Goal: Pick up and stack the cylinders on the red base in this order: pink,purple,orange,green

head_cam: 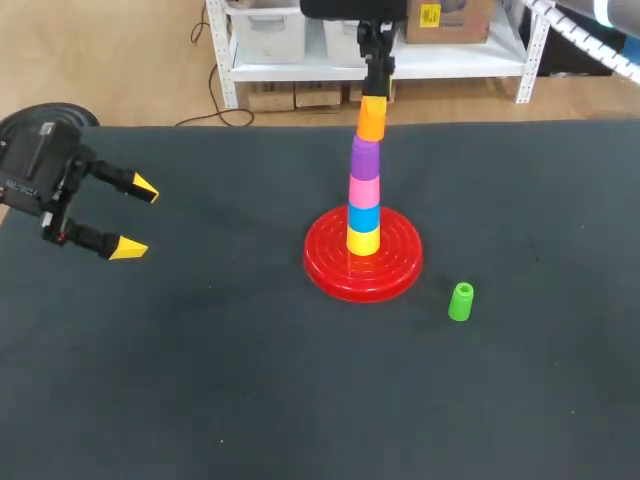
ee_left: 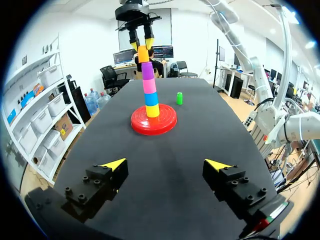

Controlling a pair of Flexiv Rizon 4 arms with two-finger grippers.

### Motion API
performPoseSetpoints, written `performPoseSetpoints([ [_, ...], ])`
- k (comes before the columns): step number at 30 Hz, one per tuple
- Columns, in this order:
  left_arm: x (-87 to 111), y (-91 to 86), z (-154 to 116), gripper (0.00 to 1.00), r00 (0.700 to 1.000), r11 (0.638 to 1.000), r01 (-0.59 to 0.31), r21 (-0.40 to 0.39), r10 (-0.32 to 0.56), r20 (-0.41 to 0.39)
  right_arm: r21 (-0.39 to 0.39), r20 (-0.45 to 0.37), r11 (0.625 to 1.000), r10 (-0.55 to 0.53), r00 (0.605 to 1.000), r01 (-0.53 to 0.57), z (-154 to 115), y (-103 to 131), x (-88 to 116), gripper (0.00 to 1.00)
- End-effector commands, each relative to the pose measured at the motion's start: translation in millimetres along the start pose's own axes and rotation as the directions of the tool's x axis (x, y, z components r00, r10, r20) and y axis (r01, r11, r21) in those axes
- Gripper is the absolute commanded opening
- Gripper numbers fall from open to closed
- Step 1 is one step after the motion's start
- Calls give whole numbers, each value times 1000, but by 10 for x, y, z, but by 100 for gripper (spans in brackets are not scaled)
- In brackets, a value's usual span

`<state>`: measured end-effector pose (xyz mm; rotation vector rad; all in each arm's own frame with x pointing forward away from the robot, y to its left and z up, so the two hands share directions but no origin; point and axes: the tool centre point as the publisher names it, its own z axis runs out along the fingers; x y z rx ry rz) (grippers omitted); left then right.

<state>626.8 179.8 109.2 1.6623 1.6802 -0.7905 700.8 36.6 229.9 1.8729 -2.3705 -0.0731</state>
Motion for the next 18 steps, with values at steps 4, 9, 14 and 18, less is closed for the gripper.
performPoseSetpoints([
  [4, 10, -10, 1, 100, 1000, 1000, -4, -4, 4, 2, -34, -10, 999, -1, 1000, 1, 34, -77, -59, 0],
  [9, 10, -10, 1, 100, 1000, 1000, -4, -4, 4, 2, -37, -8, 999, -1, 1000, 1, 49, -88, -53, 0],
  [14, 10, -10, 1, 100, 1000, 1000, -4, -4, 4, 2, -24, 0, 1000, 0, 1000, 0, 9, -70, -28, 0],
  [18, 10, -10, 1, 100, 1000, 1000, -4, -4, 4, 2, -13, 2, 1000, 3, 1000, -3, -22, -46, -3, 0],
])
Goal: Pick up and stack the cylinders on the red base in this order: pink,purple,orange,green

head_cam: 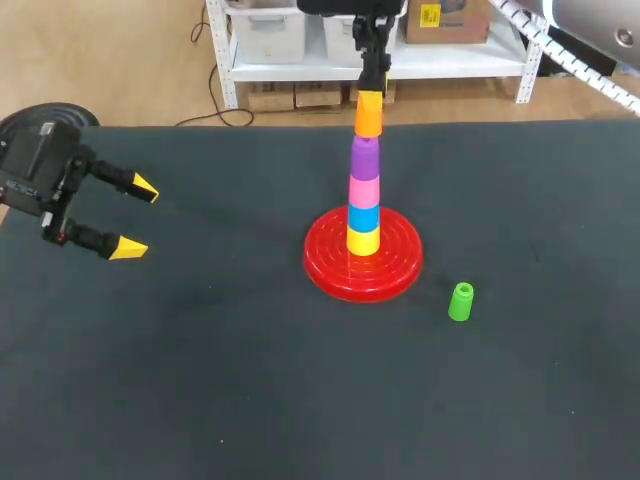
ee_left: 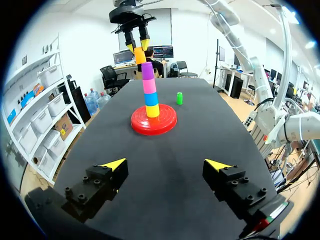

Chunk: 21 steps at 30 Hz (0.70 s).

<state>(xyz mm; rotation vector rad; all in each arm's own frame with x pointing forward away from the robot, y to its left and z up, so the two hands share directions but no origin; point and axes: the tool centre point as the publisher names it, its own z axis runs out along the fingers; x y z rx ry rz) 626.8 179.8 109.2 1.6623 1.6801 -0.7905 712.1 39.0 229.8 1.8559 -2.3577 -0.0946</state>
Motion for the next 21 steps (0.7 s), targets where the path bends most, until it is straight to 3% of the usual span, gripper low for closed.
performPoseSetpoints([
  [1, 10, -10, 1, 100, 1000, 1000, -4, -4, 4, 2, 12, 9, 1000, -1, 1000, 1, -11, 66, 50, 0],
  [21, 10, -10, 1, 100, 1000, 1000, -4, -4, 4, 2, -7, -3, 1000, -20, 1000, 20, 82, 188, 59, 0],
])
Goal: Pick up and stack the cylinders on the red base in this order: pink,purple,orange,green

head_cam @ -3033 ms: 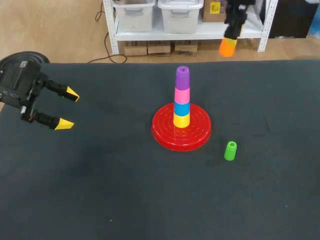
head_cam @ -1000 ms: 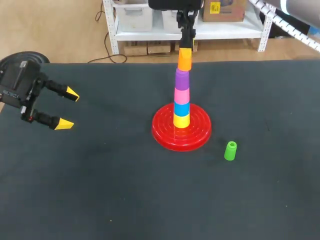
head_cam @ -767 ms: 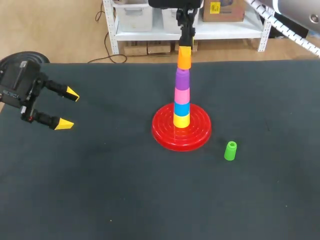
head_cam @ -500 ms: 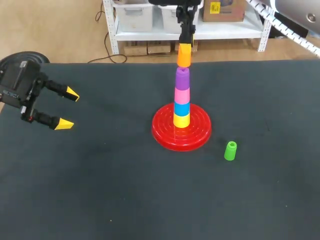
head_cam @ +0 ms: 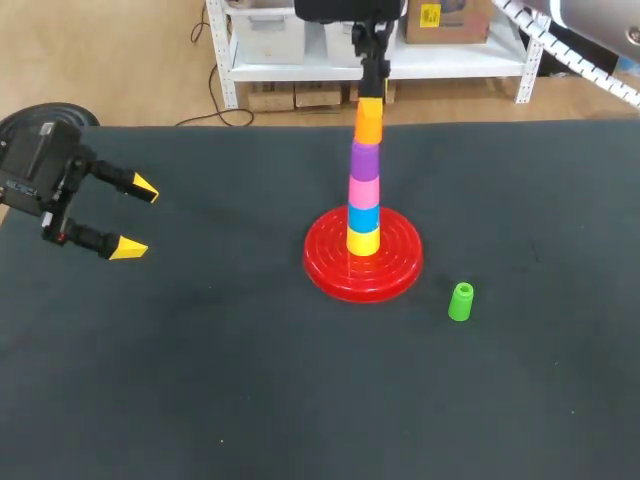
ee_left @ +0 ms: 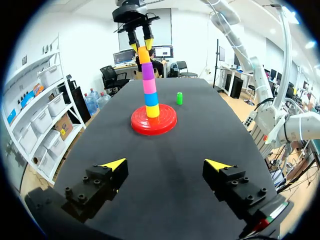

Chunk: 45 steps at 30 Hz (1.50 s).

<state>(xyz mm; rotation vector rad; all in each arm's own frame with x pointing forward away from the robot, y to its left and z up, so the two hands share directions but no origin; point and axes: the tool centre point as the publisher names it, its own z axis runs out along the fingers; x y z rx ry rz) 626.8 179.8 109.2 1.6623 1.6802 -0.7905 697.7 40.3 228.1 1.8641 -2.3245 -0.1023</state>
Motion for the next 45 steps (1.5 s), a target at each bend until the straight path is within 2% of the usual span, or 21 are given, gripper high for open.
performPoseSetpoints([
  [1, 10, -10, 1, 100, 1000, 1000, -4, -4, 4, 2, 9, 9, 1000, -4, 1000, 4, 47, 48, 37, 0],
  [17, 10, -10, 1, 100, 1000, 1000, -4, -4, 4, 2, 22, 10, 1000, -17, 1000, 17, 39, 99, 32, 0],
  [34, 10, -10, 1, 100, 1000, 1000, -4, -4, 4, 2, 26, -73, 1000, -15, 997, 17, 200, 58, -14, 0],
  [40, 10, -10, 1, 100, 1000, 1000, -4, -4, 4, 2, 27, -72, 1000, -8, 997, 10, 226, 61, 5, 0],
  [45, 10, -10, 1, 100, 1000, 1000, -4, -4, 4, 2, 64, -40, 998, 16, 999, -14, 175, 86, 54, 0],
])
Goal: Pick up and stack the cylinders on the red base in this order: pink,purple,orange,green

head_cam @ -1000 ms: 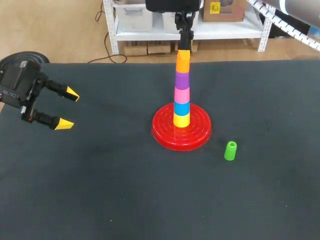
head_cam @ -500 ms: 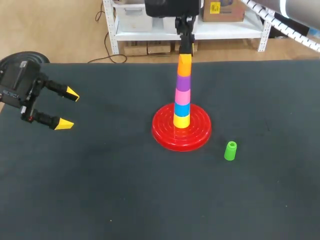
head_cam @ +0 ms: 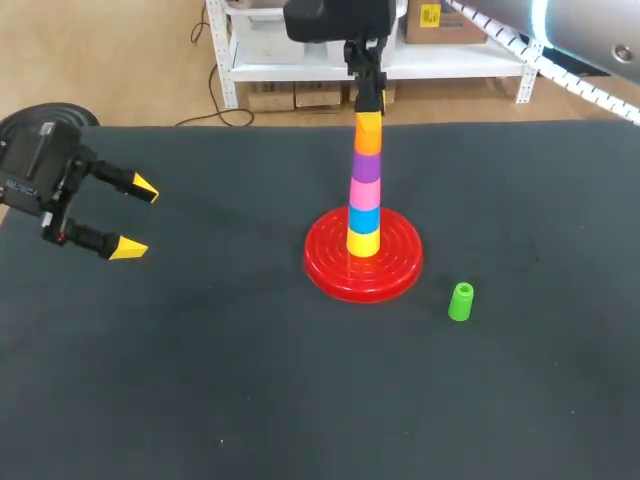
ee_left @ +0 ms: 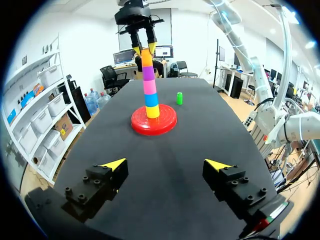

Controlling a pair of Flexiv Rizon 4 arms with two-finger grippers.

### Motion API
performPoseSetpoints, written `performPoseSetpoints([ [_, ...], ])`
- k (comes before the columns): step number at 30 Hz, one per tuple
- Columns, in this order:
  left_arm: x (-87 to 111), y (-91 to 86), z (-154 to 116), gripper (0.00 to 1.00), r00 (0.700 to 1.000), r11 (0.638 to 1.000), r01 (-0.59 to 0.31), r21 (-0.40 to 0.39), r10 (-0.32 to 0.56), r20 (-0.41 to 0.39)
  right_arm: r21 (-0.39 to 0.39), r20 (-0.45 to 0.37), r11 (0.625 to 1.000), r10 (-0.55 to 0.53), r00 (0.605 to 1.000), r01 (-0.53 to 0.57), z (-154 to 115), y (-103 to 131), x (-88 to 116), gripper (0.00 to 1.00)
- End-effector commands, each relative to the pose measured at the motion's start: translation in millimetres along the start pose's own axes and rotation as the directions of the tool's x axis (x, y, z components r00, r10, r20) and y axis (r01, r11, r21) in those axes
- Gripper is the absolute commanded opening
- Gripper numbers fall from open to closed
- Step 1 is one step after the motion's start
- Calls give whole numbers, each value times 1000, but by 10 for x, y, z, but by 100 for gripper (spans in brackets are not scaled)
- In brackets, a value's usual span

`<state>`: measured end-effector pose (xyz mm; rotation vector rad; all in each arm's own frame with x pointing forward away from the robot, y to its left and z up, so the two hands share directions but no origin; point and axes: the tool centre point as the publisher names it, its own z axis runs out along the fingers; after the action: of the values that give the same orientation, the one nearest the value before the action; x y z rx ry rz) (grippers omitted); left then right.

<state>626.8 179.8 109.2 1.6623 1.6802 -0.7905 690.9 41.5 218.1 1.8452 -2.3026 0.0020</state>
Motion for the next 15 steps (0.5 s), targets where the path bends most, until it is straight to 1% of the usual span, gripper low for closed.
performPoseSetpoints([
  [1, 10, -10, 1, 100, 1000, 1000, -4, -4, 4, 2, 30, 32, 999, 12, 999, -13, 53, 42, 65, 0],
  [2, 10, -10, 1, 100, 1000, 1000, -4, -4, 4, 2, 40, 35, 999, 19, 999, -20, 40, 51, 77, 39],
  [3, 10, -10, 1, 100, 1000, 1000, -4, -4, 4, 2, 49, 50, 998, 21, 999, -24, 28, 57, 86, 94],
  [4, 10, -10, 1, 100, 1000, 1000, -4, -4, 4, 2, 48, 55, 999, 22, 998, -25, 19, 61, 94, 100],
  [8, 10, -10, 1, 100, 1000, 1000, -4, -4, 4, 2, 63, 106, 998, 24, 994, -31, -38, 92, 141, 100],
  [9, 10, -10, 1, 100, 1000, 1000, -4, -4, 4, 2, 84, 122, 996, 30, 992, -40, -66, 102, 164, 100],
  [11, 10, -10, 1, 100, 1000, 1000, -4, -4, 4, 2, 98, 158, 994, 37, 987, -53, -130, 130, 225, 100],
  [13, 10, -10, 1, 100, 1000, 1000, -4, -4, 4, 2, 132, 181, 988, 59, 982, -84, -204, 184, 342, 100],
  [15, 10, -10, 1, 100, 1000, 1000, -4, -4, 4, 2, 146, 194, 983, 85, 977, -115, -220, 226, 446, 100],
])
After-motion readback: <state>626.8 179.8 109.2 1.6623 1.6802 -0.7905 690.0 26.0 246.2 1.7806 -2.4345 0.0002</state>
